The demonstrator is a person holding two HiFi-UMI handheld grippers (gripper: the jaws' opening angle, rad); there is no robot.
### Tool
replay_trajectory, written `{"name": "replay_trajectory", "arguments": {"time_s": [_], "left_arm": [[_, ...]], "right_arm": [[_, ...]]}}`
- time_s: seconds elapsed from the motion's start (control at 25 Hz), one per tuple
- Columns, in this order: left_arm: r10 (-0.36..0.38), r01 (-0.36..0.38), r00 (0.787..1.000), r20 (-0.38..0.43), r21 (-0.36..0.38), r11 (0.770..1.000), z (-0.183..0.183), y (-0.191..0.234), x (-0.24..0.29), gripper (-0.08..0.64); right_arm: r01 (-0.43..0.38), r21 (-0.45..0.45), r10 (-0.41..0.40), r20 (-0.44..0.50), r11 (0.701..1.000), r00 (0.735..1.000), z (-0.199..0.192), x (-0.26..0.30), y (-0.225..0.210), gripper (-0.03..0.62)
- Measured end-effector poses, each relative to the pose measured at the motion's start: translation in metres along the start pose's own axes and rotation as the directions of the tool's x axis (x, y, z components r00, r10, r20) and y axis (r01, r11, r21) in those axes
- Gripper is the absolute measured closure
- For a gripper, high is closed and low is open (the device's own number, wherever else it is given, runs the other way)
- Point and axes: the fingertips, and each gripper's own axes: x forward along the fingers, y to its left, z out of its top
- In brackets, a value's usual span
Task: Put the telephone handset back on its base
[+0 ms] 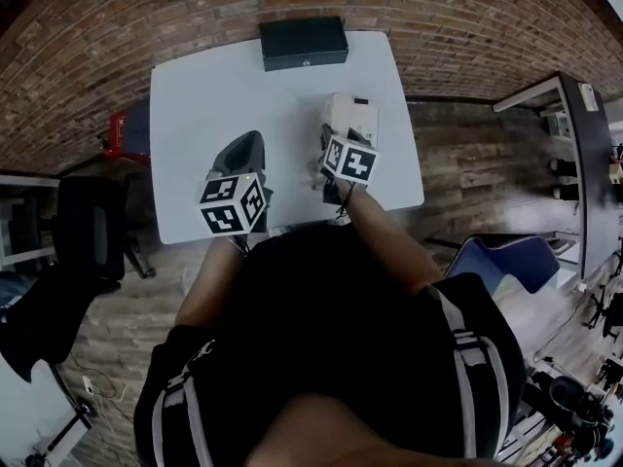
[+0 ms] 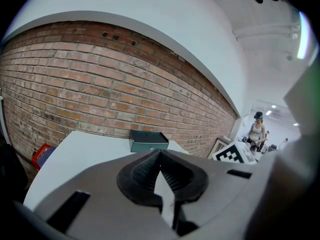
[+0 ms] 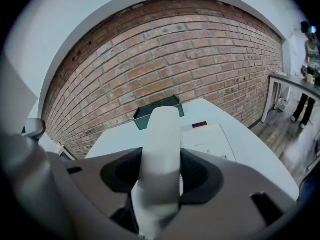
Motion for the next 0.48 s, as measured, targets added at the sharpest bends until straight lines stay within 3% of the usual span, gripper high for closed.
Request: {"name": "replay_trajectory", "arguments": {"time_s": [0.48], "left_arm": [[-0.034, 0.034, 0.999, -0.015, 0.004, 0.999, -0.009, 0.019, -0.013, 0.558]], "right_arm": [[0.147, -0.150, -0.153, -0.025, 0.978, 0.988, -0.021, 0.028, 0.004, 0.388]]}}
